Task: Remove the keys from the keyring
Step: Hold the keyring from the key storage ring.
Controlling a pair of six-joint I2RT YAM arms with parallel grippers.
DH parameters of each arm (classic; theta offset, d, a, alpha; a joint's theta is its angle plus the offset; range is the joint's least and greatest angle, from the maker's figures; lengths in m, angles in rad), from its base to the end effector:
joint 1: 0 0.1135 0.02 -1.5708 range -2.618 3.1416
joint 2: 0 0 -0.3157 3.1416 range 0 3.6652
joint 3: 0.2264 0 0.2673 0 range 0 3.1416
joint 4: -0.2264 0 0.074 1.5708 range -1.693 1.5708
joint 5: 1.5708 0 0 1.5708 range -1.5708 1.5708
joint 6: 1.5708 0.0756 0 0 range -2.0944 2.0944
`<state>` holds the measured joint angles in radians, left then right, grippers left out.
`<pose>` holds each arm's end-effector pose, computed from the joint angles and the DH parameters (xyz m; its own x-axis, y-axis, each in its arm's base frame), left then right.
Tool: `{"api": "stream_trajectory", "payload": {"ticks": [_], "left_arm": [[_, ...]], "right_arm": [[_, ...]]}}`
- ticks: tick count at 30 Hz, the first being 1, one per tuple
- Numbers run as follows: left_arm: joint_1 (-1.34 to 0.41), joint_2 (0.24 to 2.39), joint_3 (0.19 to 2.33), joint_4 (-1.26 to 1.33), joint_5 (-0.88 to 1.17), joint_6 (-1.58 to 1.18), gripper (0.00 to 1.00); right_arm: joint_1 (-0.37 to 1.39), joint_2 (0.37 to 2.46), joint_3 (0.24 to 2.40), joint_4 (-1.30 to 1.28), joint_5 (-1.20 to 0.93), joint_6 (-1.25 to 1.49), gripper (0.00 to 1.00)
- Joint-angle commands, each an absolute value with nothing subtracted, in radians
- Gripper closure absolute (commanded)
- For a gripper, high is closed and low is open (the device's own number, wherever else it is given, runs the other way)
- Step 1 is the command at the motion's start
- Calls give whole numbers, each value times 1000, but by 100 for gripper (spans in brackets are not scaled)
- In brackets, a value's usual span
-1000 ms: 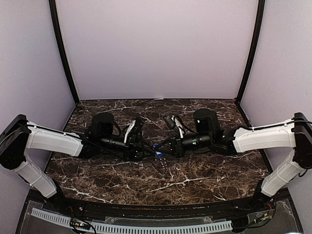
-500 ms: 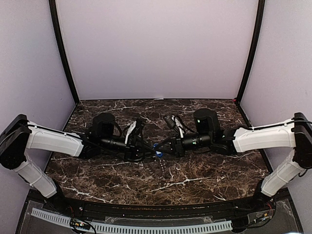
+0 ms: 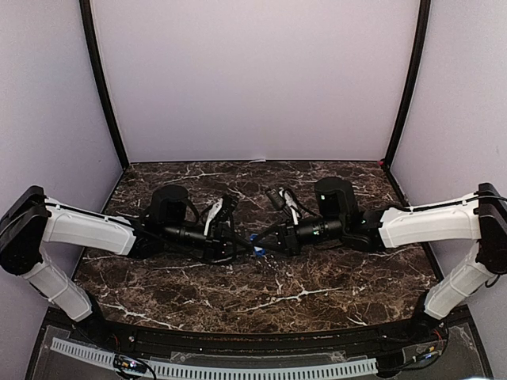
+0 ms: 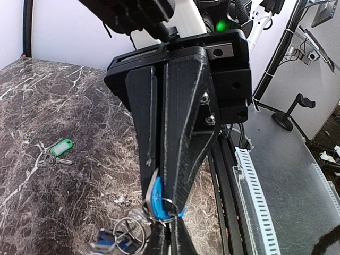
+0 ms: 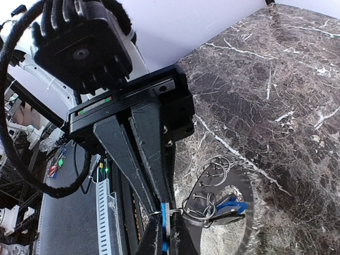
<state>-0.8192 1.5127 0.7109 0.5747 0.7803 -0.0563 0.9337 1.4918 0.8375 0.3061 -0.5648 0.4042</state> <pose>0.2004 -0.2923 0.2545 -0.2090 0.1651 -0.9639 0.9770 -0.0062 -0.2130 0.1863 0.3198 0.2703 -0.5714 -0.2136 -0.7924 -0.8196 0.1980 0.5376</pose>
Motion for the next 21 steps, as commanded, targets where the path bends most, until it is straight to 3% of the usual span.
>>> {"api": "stream_trajectory", "payload": {"ticks": [1,21], "left_arm": [[-840,1470,688,611,772,-44,100],[-922,1357,625,608,657,50,100]], "right_arm": [[937,1447,836,371,-527,400,100],[912,1399,867,224,-338,462,100]]}}
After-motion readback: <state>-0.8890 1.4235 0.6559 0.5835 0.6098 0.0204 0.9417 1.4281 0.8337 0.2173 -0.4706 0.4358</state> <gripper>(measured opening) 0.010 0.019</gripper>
